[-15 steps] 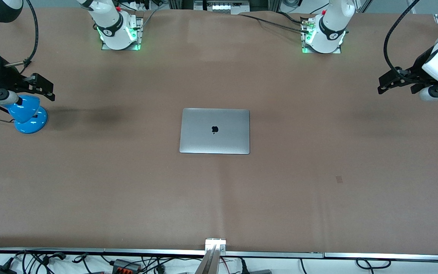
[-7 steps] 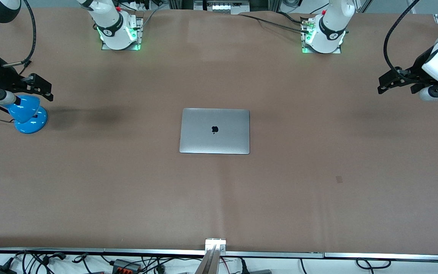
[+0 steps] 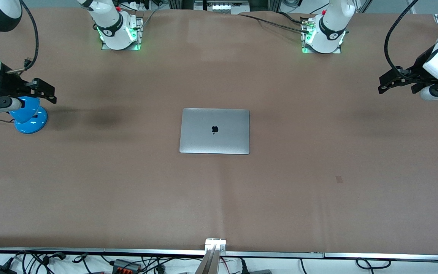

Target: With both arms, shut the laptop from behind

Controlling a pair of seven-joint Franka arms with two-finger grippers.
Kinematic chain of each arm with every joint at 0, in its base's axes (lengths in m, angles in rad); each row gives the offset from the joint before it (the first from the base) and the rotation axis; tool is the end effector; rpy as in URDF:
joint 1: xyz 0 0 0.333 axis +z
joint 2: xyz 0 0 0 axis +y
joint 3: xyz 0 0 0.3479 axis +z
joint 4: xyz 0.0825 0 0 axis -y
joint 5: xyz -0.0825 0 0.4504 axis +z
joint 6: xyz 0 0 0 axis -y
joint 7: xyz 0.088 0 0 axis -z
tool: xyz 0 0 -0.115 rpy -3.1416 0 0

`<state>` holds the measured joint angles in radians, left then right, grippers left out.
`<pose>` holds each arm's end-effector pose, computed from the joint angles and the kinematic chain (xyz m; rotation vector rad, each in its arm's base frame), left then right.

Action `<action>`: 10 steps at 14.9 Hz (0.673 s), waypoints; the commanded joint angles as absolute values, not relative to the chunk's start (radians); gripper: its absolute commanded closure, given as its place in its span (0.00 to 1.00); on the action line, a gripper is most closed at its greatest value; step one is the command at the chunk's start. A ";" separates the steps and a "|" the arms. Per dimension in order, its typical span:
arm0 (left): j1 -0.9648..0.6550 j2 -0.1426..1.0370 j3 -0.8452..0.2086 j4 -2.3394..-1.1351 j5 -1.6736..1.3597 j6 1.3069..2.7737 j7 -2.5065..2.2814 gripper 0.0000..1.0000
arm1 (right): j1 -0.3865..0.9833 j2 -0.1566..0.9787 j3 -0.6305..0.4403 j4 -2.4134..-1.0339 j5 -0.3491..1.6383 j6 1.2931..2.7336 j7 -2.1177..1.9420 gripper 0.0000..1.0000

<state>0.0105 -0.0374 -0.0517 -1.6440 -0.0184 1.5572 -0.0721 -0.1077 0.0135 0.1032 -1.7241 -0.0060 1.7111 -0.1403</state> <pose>0.6041 -0.0276 0.6308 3.1266 0.0488 -0.0787 0.6299 -0.0038 0.5691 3.1314 0.2144 -0.0419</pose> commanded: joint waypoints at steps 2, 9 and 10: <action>0.000 -0.049 -0.049 -1.631 -0.023 1.506 -0.081 0.00 | -0.132 0.037 0.107 -1.690 -0.008 1.684 0.001 0.00; -0.002 -0.049 -0.051 -1.631 -0.023 1.506 -0.083 0.00 | -0.135 0.046 0.107 -1.689 -0.015 1.684 0.006 0.00; -0.002 -0.049 -0.051 -1.631 -0.023 1.511 -0.083 0.00 | -0.135 0.046 0.107 -1.689 -0.015 1.684 0.005 0.00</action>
